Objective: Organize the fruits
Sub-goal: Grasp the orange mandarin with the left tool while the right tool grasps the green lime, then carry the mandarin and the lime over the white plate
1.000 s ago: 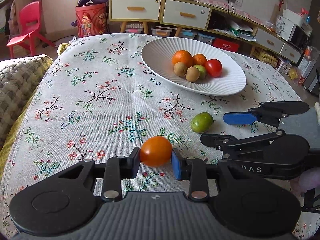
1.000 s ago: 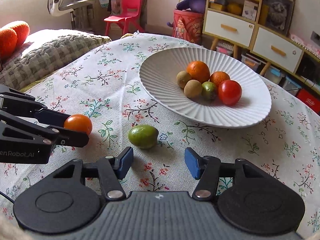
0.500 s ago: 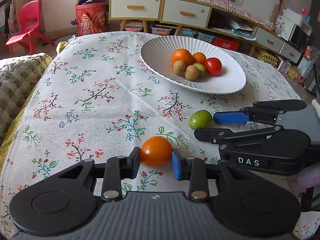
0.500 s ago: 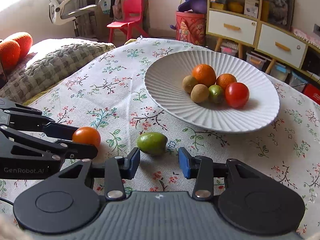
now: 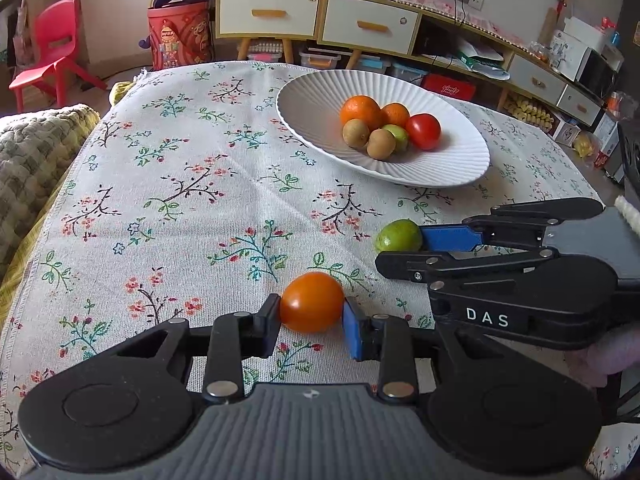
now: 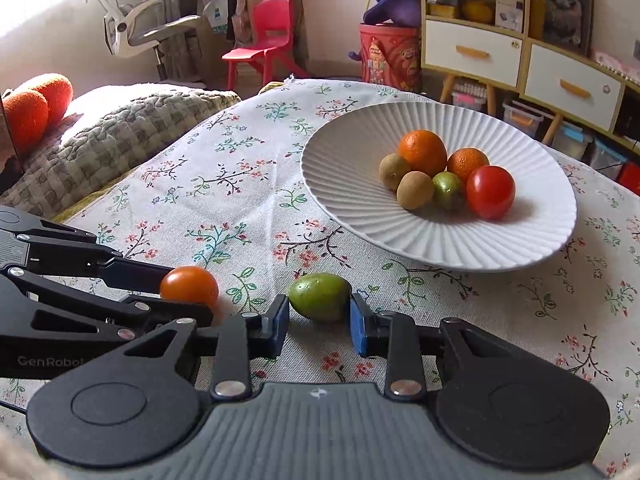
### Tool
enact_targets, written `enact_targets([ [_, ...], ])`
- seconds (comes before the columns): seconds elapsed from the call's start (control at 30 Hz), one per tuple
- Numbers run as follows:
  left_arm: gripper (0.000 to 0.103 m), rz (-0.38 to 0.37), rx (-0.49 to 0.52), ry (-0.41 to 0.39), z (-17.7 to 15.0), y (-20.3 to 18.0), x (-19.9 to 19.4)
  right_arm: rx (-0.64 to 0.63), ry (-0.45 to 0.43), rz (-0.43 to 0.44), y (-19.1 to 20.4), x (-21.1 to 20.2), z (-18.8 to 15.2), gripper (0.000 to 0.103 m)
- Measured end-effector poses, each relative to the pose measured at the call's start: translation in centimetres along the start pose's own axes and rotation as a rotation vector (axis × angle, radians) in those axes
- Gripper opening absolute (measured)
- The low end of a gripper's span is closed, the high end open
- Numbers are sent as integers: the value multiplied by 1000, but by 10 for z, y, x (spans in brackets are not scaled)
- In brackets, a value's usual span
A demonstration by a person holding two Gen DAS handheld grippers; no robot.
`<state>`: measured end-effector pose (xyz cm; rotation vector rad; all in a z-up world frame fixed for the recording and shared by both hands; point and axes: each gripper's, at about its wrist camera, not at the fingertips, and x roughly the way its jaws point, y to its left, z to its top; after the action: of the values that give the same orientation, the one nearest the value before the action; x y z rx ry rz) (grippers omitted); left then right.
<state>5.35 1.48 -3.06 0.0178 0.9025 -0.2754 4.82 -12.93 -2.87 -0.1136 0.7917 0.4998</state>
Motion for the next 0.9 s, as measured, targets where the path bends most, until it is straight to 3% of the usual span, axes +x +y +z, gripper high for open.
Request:
enact_targets([
  [0.53, 18, -23, -18, -54, 19, -8, -8, 52, -73, 12, -12, -27, 12, 29],
  [0.9, 18, -51, -30, -104, 49, -30, -2, 102, -123, -38, -38, -37, 23, 28],
])
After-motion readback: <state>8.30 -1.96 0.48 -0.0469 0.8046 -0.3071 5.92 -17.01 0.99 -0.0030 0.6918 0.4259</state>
